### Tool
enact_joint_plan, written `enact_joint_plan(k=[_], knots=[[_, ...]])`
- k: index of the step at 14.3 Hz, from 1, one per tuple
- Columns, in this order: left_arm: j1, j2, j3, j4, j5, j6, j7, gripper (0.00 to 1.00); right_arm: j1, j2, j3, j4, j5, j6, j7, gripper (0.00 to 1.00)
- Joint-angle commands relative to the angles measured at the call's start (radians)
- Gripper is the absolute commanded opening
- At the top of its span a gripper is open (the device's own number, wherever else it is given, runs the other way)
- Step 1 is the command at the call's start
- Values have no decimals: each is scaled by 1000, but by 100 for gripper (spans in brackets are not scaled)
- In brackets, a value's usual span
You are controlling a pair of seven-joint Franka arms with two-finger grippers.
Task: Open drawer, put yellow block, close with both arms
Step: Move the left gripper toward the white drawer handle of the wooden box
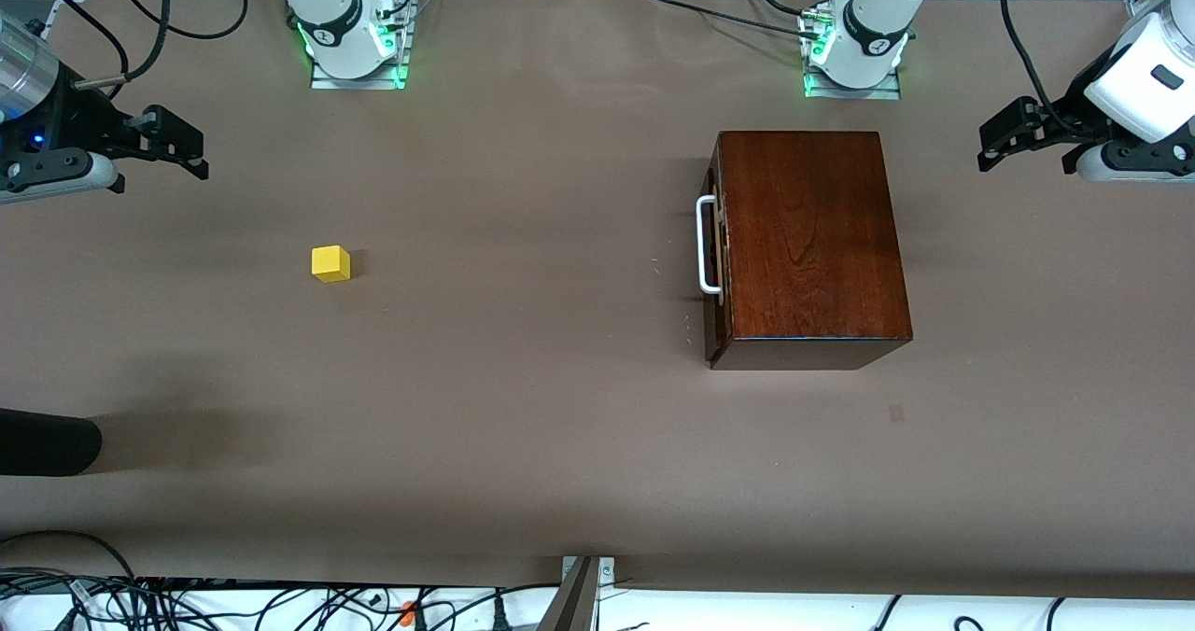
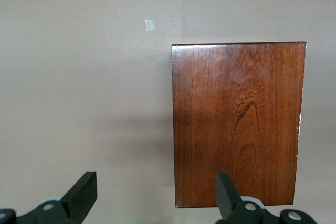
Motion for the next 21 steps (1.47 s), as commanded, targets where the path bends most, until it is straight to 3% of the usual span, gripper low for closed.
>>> enact_joint_plan(k=[1,13,17,21], knots=[[3,-17,-4,-10,-18,10,-7,100,4,5,-3,22,-14,-19,-6,100],[-15,17,-11,26,-50,18,-5,100,4,5,-3,22,-14,-21,-7,100],[-23,40,-135,40,-36,18,-80,100,4,3,-3,22,-14,-21,-7,100],[-26,77,-338,45,13,22,-315,100,4,3,-3,22,-14,-21,-7,100]])
